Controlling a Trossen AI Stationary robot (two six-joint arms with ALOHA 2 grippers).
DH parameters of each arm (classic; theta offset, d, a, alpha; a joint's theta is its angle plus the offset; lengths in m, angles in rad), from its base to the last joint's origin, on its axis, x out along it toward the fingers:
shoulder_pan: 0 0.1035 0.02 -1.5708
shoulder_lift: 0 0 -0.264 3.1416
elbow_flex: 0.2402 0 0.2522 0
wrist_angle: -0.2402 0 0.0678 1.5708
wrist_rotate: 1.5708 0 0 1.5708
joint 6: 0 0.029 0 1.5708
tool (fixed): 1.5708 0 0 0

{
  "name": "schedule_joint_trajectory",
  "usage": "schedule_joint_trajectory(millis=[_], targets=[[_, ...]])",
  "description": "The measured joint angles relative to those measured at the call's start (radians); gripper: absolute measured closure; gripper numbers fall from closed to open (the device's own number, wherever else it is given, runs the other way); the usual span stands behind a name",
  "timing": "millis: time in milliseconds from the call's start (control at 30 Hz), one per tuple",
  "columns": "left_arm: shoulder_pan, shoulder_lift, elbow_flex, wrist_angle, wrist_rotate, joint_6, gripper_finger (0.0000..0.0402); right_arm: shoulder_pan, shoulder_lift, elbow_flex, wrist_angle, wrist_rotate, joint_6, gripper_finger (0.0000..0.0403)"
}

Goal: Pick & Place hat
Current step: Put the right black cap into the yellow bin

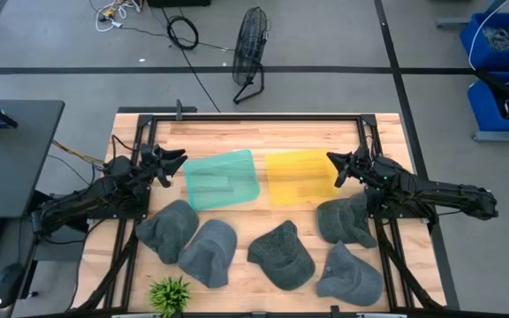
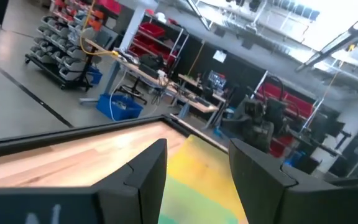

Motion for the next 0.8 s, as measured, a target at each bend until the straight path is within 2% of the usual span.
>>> schedule_joint_trajectory(millis=[67,167,333,467,600,800], targets=[[0.000,0.001,0.000,0.010,0.006,0.000,0.0225,0.000,0.000,0.000,-0.003,-0.066,-0.024,0.0391],[0.000,0.004,0.016,0.029,0.071,0.036,0.0225,0.000,0.001,0.000,0.040,-0.231,-0.078,0.0383],[-0.003,0.088,0.192,0.038,0.135,0.168,0.0225,0.000,0.003,0.073,0.130,-0.378,-0.092,0.0344],[-0.033,0.253,0.392,-0.069,0.169,0.257,0.0225,0.017,0.044,0.212,0.099,-0.416,-0.095,0.0304],[-0.084,0.440,0.563,-0.244,0.171,0.318,0.0225,0.070,0.161,0.365,0.030,-0.440,-0.180,0.0270],[-0.178,0.644,0.701,-0.280,0.171,0.402,0.0225,0.196,0.411,0.565,-0.225,-0.433,-0.235,0.0250]])
